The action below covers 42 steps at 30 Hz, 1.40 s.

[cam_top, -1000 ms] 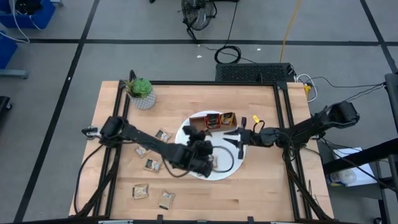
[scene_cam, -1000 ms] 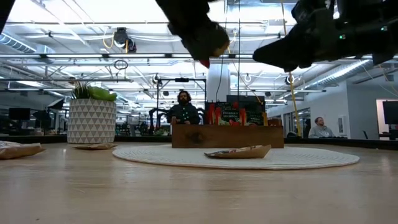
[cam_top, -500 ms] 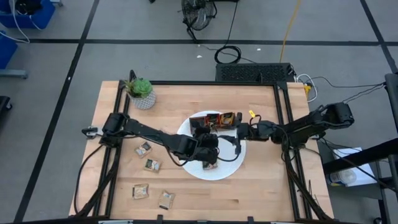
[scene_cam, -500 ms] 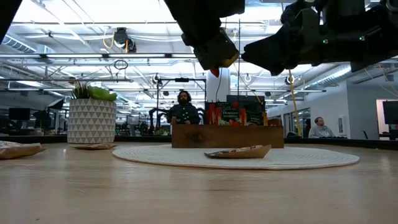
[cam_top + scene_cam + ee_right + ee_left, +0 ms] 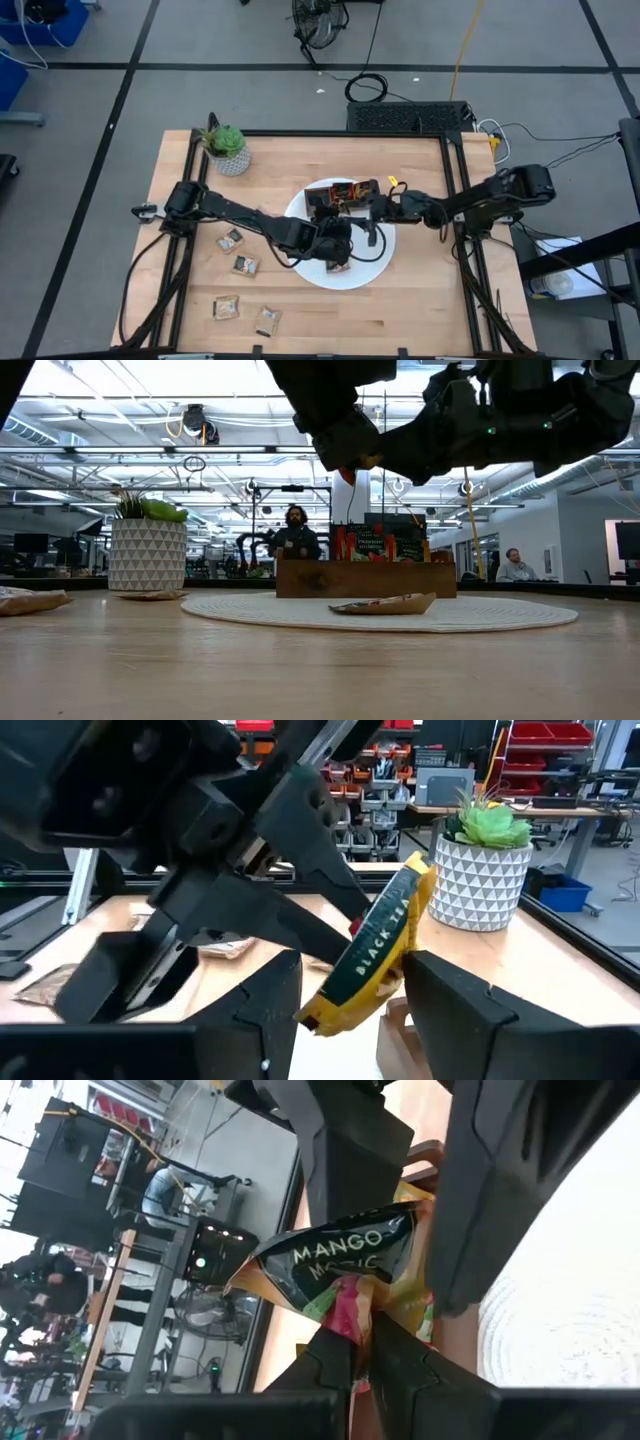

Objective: Pick & Place Tea
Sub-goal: Put the yellow tea bag into the right section of the wooden organizer

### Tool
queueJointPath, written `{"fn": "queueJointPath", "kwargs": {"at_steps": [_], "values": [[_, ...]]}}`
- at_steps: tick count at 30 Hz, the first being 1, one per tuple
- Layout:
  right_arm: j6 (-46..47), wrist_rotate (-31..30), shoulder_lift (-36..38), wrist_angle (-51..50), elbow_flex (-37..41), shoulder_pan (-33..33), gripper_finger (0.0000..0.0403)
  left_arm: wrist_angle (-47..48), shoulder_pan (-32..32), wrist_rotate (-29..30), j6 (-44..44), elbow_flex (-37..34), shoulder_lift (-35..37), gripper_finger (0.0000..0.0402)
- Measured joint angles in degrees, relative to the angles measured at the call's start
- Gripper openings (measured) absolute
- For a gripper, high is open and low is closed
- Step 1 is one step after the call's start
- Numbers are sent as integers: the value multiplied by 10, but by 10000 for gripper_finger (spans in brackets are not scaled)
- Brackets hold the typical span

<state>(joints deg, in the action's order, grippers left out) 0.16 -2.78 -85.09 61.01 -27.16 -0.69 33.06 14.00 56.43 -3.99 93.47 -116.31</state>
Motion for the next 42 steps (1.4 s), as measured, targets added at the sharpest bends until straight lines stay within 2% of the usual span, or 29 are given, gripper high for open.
{"fn": "queueJointPath", "kwargs": {"at_steps": [6,10,14,17,20,25,28,31,35,42], "values": [[-18,-4,-8,3,-5,0,127,7,1,-1,8,0,0,22],[-18,-7,-5,2,-5,0,83,13,1,-2,16,1,0,18],[-16,-6,-5,-4,-5,0,22,17,5,-3,18,1,0,20],[-24,-25,-3,-20,-6,-1,6,26,4,-8,40,1,0,35],[-32,-42,31,-93,-7,-2,2,39,3,-46,77,1,3,60],[-43,-98,125,-267,-6,1,1,52,5,-157,117,1,42,94],[-43,-107,188,-392,-26,6,1,53,12,-170,123,-9,68,100],[-46,-107,220,-542,-66,17,0,31,19,-170,120,-43,99,102],[-68,-111,219,-699,-131,46,0,-64,25,-170,98,-126,155,103],[-134,-64,154,-783,-187,118,0,-267,19,-175,73,-277,239,103]]}}
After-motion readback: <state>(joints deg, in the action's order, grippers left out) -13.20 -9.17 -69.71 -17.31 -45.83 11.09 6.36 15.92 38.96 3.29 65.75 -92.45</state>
